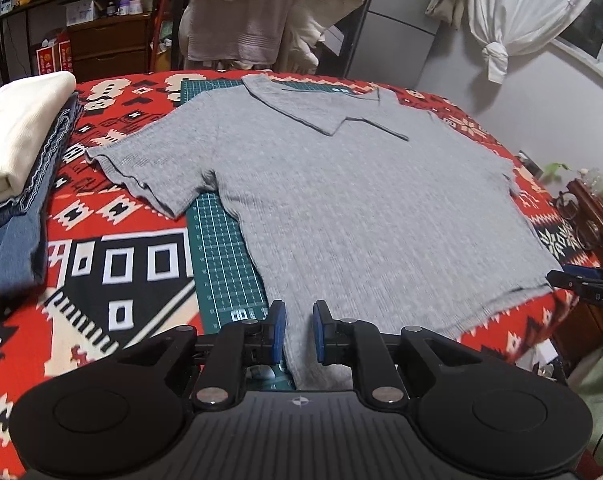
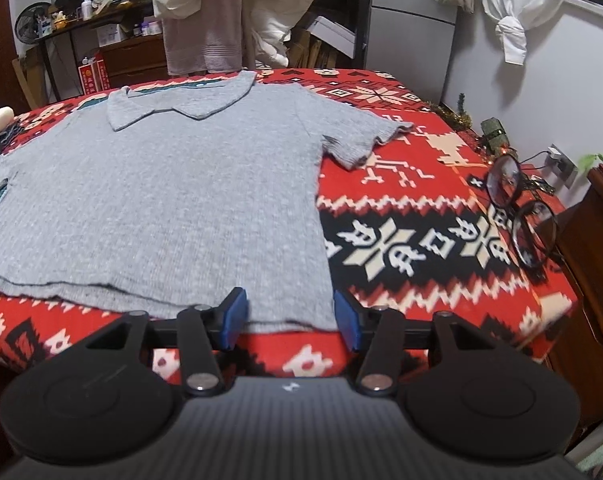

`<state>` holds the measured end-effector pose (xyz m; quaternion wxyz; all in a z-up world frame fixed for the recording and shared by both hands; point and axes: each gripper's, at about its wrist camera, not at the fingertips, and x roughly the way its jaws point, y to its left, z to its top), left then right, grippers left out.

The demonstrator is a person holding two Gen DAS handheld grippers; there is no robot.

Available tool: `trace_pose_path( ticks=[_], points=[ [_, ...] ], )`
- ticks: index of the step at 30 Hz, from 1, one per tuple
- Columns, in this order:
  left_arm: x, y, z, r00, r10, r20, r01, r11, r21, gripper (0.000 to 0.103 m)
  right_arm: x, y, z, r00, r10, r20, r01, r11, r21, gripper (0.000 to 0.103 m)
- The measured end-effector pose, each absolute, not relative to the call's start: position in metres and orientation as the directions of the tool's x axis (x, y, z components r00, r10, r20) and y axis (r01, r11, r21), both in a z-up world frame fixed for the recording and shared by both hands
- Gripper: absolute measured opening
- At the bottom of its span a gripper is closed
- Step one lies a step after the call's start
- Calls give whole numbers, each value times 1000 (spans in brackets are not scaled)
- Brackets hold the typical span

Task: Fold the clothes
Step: 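Open the left gripper and raise both grippers above the flat shirt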

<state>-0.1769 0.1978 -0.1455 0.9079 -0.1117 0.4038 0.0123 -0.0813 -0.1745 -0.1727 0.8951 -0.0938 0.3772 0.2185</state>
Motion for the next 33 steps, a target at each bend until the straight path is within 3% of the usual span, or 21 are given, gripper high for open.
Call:
trace_pose_path(
  ticks=[11,12,15,25,30,33],
  points=[
    [-192,186,-134,718,-72,-692,-90,977,-195,15,-96,-160,-150,673,367,-642,-463,886,21,53],
    [-189,181,-135,720,-72,-690,-76,980,-182,18,-96,-153,-149,673,379,-635,-476,879,21,54],
    [-179,165,-137,740,-56,-670,-55,988,-143,44,-98,-126,-150,663,414,-624,-522,853,11,64],
    [-163,128,-161,740,-18,-672,-3,1000,-30,45,-108,-79,-178,668,425,-611,-563,825,-42,75],
    [-171,128,-170,757,1,-653,5,1000,8,52,-115,-81,-189,695,399,-598,-539,840,-65,87],
    [-178,130,-173,769,-1,-639,6,1000,5,54,-117,-91,-194,705,396,-588,-503,864,-21,89]
  ],
)
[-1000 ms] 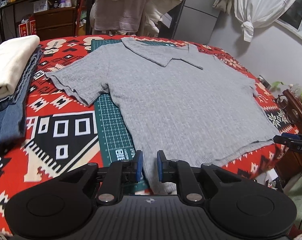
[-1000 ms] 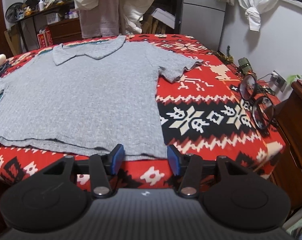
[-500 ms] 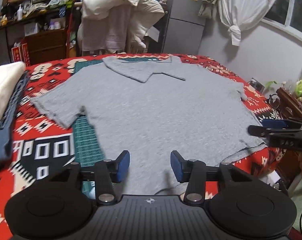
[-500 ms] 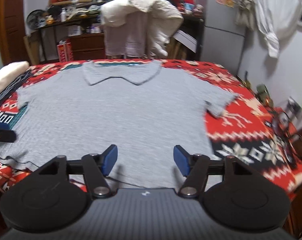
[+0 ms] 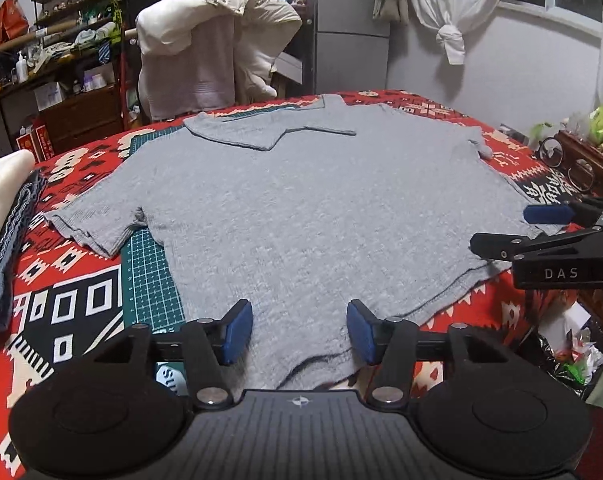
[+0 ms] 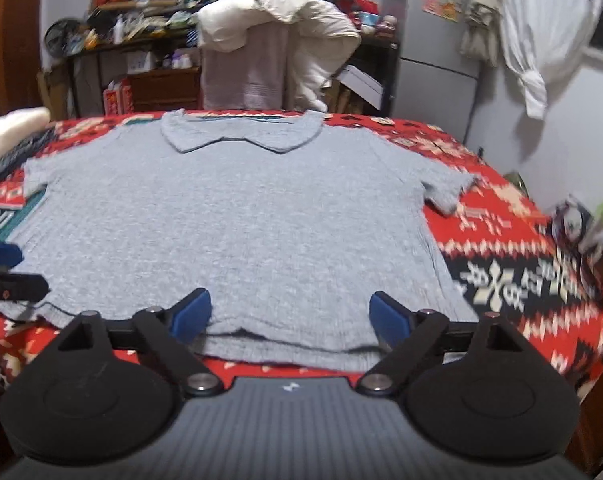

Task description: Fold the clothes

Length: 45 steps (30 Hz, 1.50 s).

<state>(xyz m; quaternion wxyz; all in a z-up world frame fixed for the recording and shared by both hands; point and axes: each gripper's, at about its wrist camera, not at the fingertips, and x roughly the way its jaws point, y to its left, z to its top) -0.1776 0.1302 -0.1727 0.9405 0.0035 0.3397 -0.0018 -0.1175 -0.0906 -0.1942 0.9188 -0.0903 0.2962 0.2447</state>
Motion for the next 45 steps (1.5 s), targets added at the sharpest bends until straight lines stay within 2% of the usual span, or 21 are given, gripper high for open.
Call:
trace_pose_path(
  ticks=[2,10,14,16,22,25,28,31,33,35,37,39,45],
  points=[
    [-183,129,-174,778,2,-628,12,1000,18,54,-120,-99,-197,704,409,-581,-485,874,27,89],
    [-197,134,-177,791,-11,-612,34,999,25,56,-125,-109,-200,696,448,-562,-526,850,26,90],
    [-200,131,-178,791,-1,-612,42,998,53,57,-133,-112,-202,694,439,-570,-539,842,-8,98],
    [-200,130,-178,791,2,-611,41,998,57,56,-138,-113,-203,698,438,-567,-547,836,-28,98],
    [-206,125,-173,802,29,-597,37,995,98,47,-150,-117,-194,705,444,-552,-552,833,-35,97],
    [-211,121,-167,824,14,-567,65,991,120,47,-156,-113,-186,706,453,-544,-579,812,-76,87],
    [-211,111,-162,825,-37,-564,152,975,160,45,-160,-107,-179,692,464,-553,-616,779,-118,82],
    [-210,97,-162,818,-86,-569,252,942,220,43,-163,-100,-173,661,492,-567,-675,720,-163,71],
    [-208,87,-164,809,-109,-577,316,909,272,43,-164,-95,-173,645,495,-582,-709,672,-213,59],
    [-205,80,-167,805,-113,-582,366,867,338,43,-164,-90,-175,635,486,-601,-736,616,-280,53],
    [-203,75,-170,806,-104,-582,397,825,403,42,-166,-87,-177,628,480,-612,-760,545,-354,51],
    [-199,74,-172,800,-98,-592,419,797,435,38,-170,-83,-181,630,469,-618,-772,466,-433,46],
    [-202,71,-178,782,-99,-615,508,672,539,37,-179,-76,-189,649,455,-609,-745,220,-630,41]
  ],
)
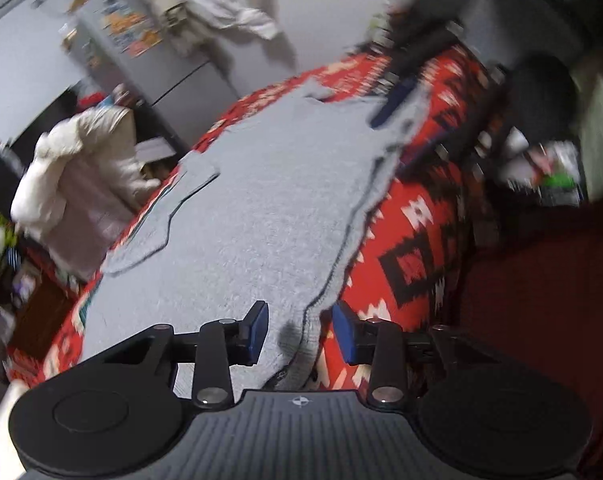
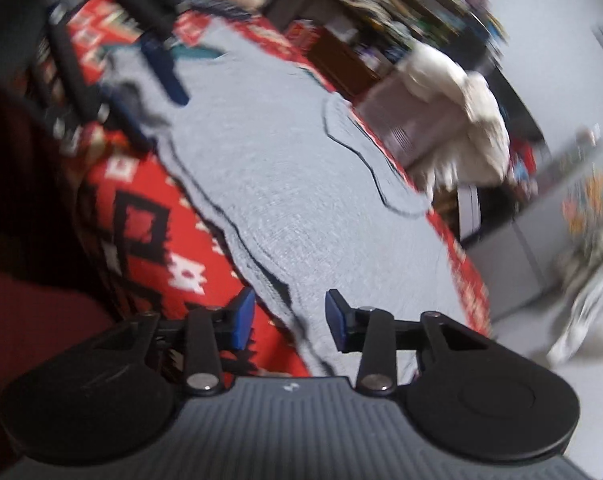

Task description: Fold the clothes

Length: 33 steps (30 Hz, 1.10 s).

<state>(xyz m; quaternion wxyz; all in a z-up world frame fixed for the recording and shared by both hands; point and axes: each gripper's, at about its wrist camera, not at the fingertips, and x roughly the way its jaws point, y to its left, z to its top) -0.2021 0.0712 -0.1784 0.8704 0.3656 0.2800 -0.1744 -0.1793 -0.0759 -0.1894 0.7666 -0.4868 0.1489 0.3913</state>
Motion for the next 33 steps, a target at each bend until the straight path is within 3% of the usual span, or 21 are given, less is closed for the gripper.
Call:
trace_pose_path(
  ticks=[5,11,15,33],
  points=[
    [-205,67,-185,793,-87,-603,538,564,627,35,-186,-73,-199,655,459,-600,-679,11,-734,38],
    [-199,64,-189,792,-82,-605,557,502,661,19,-186,-66,-210,645,472,-601,-607,-162,-778,30],
    [-202,61,-190,781,-96,-617,580,475,661,3,-186,-64,-215,623,469,-626,-587,-248,-770,23],
    [-200,76,-164,773,-154,-615,542,664,515,1,-191,-43,-200,525,520,-674,-716,-158,-680,23]
  ],
)
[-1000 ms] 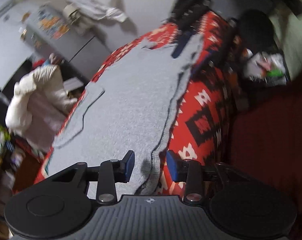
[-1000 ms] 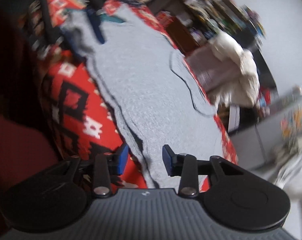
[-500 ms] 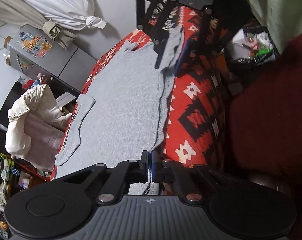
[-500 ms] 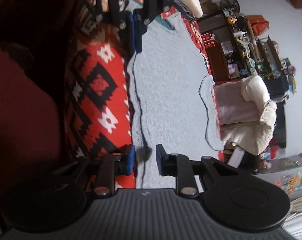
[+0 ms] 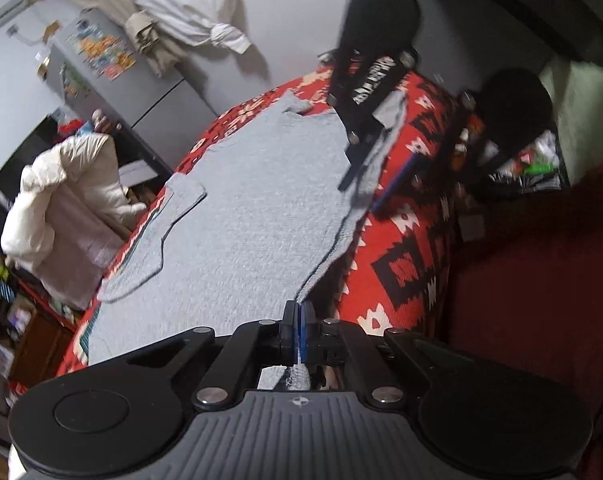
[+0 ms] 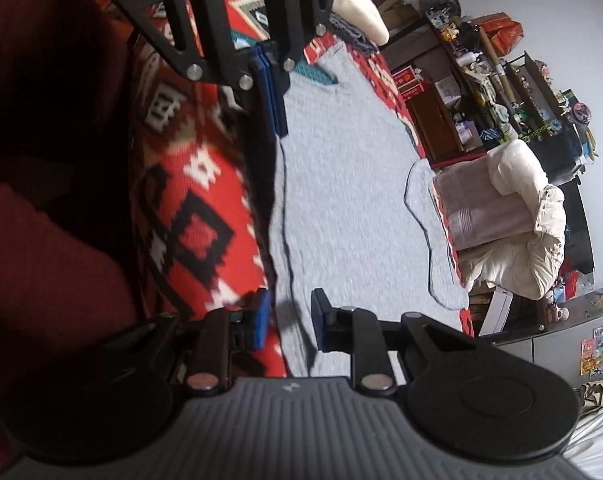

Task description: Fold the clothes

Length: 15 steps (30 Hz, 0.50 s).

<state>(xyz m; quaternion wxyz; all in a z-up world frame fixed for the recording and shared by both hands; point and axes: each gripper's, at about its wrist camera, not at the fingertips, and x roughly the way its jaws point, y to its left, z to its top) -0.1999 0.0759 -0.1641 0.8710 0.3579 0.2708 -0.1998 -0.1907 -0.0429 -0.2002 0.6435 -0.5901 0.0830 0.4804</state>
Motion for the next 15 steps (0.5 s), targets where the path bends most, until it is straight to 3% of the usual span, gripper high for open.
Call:
trace_pose_path(
  ticks=[5,8,15],
  points=[
    [-199,78,-162,771,-156,-618,537,681,498,1,-192,-28,-200,528,536,-658,-718,-132,-683,22],
    [-201,78,-162,777,-154,-611,537,669,514,1,-187,-21,-199,529,534,-659,-722,-124,-680,1],
    [-208,78,-164,759,-166,-629,562,655,505,1,-193,-24,-196,500,537,-679,-742,-139,-656,0]
  ],
)
